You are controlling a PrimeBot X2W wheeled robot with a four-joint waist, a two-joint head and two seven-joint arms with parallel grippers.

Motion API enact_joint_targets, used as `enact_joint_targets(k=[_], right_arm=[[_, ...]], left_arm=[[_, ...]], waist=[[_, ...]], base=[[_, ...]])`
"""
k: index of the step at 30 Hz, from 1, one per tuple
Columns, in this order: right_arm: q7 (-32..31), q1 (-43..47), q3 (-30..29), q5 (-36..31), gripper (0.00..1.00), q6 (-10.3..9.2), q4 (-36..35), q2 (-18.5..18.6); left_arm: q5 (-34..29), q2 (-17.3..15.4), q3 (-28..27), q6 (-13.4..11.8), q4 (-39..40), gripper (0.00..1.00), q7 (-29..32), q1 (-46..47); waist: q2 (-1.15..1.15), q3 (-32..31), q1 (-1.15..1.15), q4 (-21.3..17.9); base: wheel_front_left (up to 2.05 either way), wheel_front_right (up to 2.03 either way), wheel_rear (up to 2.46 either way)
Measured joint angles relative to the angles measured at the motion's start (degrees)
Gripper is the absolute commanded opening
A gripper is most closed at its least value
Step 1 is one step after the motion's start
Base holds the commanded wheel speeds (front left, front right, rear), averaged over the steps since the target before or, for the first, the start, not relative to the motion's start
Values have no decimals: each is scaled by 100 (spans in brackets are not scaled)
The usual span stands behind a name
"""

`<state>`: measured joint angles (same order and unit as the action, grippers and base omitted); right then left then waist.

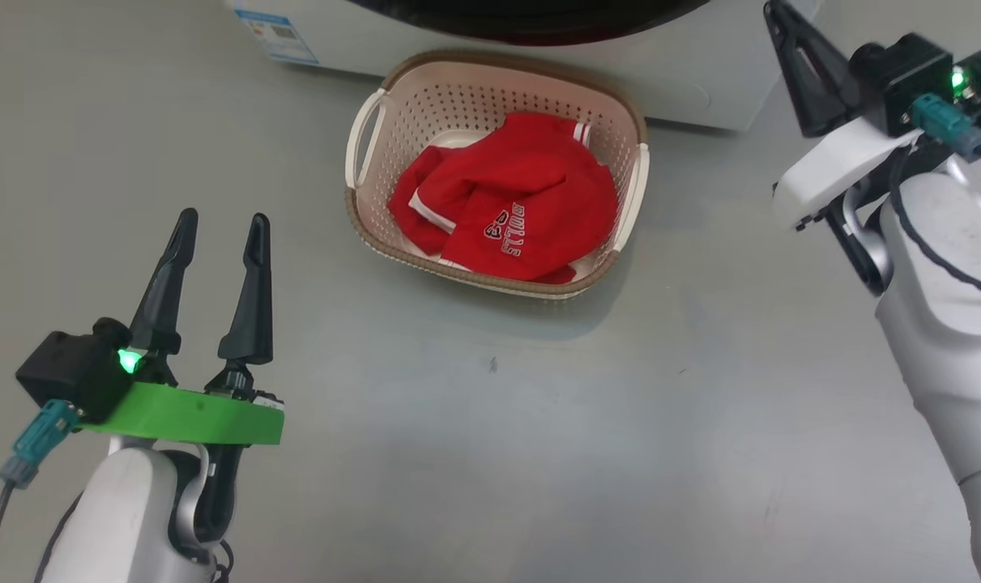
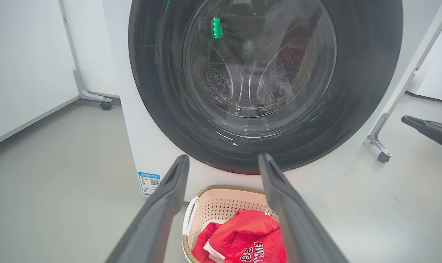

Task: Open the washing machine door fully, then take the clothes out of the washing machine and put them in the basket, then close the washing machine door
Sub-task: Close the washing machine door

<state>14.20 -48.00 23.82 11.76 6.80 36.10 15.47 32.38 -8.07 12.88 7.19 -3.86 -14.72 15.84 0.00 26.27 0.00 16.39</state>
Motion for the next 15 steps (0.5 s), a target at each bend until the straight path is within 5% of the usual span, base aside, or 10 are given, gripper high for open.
enact_joint_targets(k=[15], right_arm=[[31,1346,-537,378,0,-394,-955,-335]], left_arm=[[-15,-118,-438,0,-135,100,0,-616]], waist=[[0,-871,0,-680]], base=[[0,0,0]])
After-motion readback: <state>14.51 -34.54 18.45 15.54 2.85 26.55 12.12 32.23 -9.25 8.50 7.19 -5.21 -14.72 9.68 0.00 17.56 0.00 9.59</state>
